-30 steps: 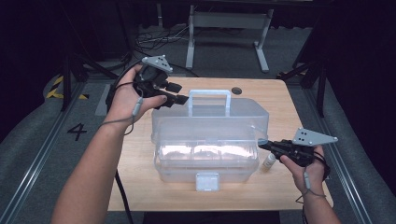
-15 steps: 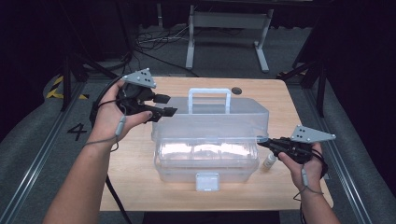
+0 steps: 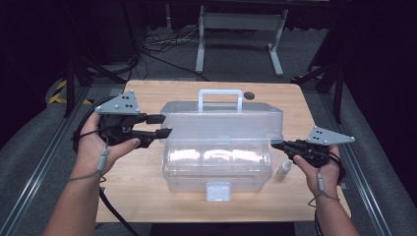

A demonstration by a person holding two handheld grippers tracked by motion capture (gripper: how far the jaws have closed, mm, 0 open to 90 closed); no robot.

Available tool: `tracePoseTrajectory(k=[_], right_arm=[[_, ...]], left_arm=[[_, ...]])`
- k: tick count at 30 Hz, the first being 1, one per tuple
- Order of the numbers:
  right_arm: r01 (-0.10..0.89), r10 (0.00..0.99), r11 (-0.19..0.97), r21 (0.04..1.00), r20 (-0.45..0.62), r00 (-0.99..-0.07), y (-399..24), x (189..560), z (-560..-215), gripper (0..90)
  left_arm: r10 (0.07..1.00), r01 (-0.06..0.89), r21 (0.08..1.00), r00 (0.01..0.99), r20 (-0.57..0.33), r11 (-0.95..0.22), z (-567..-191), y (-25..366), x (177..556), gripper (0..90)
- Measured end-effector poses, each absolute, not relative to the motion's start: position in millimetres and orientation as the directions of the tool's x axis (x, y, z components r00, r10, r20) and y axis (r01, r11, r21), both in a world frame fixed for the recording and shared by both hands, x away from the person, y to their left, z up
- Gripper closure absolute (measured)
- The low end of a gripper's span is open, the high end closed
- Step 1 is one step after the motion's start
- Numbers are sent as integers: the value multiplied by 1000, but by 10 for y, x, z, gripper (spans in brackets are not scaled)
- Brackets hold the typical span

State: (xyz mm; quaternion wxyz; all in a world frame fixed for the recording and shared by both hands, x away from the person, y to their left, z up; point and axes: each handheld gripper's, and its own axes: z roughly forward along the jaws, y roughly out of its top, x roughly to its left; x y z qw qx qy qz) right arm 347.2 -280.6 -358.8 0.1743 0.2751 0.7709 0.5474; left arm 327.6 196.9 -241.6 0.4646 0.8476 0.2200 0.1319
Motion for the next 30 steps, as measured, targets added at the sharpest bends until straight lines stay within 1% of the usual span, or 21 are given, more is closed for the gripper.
tracePoseTrajectory(k=[6, 12, 16, 22, 25, 26, 30], right_arm=[[238, 623, 238, 942, 40, -781, -2800, 3496, -3557, 900], [235, 631, 235, 943, 36, -775, -2793, 3518, -3529, 900], [236, 635, 231, 944, 37, -771, -2790, 3534, -3510, 900], [232, 638, 227, 946, 36, -769, -2787, 3553, -3491, 900], [229, 641, 225, 947, 32, -766, -2782, 3559, -3484, 900], [228, 642, 226, 947, 31, -766, -2780, 3558, -3484, 900], [226, 641, 226, 948, 30, -767, -2781, 3542, -3501, 900]], left_arm=[[518, 271, 863, 856, -13, -427, -2586, 2136, 3152, 599], [543, 288, 868, 839, -26, -405, -2791, 2198, 3073, 623], [552, 306, 876, 832, -55, -373, -2935, 2223, 3051, 638], [560, 346, 866, 823, -95, -361, -3120, 2204, 3088, 664], [554, 340, 866, 827, -91, -365, -3171, 2194, 3100, 669], [550, 343, 870, 829, -102, -354, -3194, 2190, 3095, 678], [559, 342, 872, 823, -99, -350, -3263, 2183, 3090, 699]])
